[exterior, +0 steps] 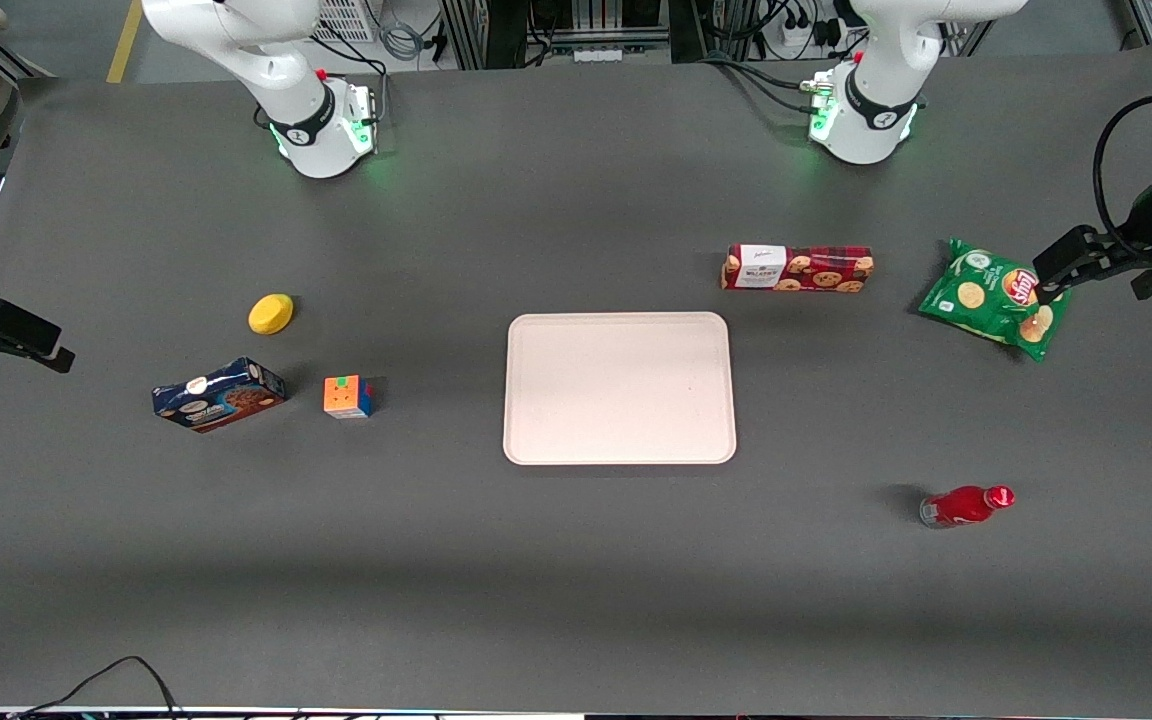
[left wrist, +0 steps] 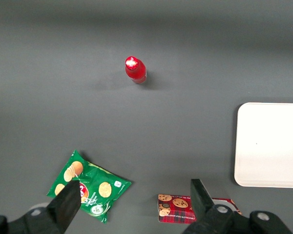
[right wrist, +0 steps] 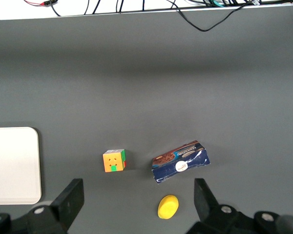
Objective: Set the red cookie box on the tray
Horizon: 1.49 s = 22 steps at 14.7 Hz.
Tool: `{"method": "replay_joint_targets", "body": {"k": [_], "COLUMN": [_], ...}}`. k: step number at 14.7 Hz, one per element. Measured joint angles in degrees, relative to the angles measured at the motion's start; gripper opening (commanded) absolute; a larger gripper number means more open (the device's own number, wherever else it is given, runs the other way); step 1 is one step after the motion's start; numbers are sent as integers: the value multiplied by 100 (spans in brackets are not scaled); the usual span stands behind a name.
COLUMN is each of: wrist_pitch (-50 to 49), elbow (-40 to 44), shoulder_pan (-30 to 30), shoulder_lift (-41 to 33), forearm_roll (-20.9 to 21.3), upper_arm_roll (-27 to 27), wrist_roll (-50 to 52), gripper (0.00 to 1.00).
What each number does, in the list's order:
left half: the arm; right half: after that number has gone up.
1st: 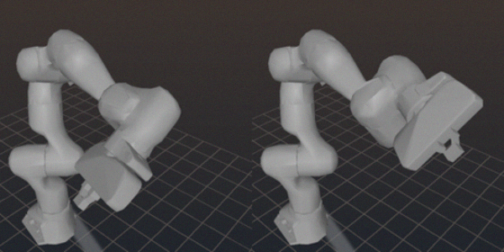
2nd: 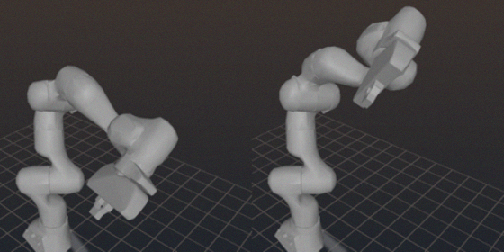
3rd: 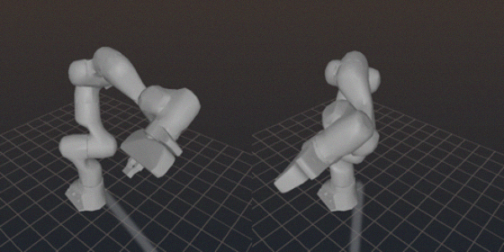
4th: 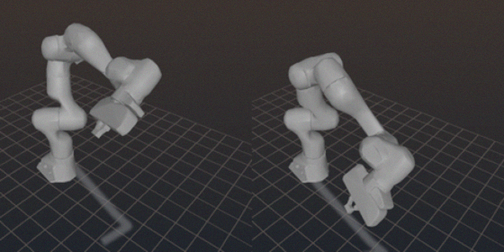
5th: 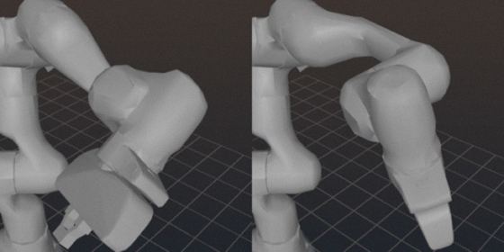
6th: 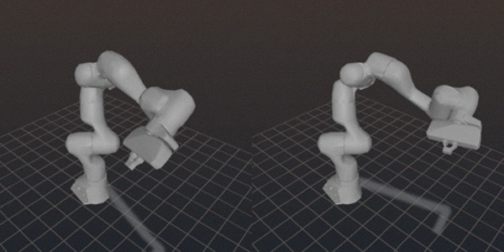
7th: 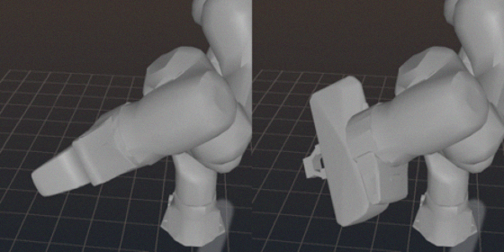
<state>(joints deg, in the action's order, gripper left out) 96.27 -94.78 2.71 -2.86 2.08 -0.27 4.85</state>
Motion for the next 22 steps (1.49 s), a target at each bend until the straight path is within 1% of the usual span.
{"method": "replay_joint_targets", "body": {"k": [7,10,14,18,20,22], "wrist_pitch": [8,-147,-497,-528,-468,-297], "elbow": [0,0,-33,-462,-716,-1049], "shoulder_pan": [0,13,51,62,61,65], "shoulder_lift": [7,16,52,76,58,-20], "forearm_roll": [-1,-1,11,12,12,13], "upper_arm_roll": [1,-32,-329,-541,-740,-1055], "wrist_roll": [-47,-459,-1725,-3412,-3743,-3890], "gripper": [100,100,100,100,100,100]}}
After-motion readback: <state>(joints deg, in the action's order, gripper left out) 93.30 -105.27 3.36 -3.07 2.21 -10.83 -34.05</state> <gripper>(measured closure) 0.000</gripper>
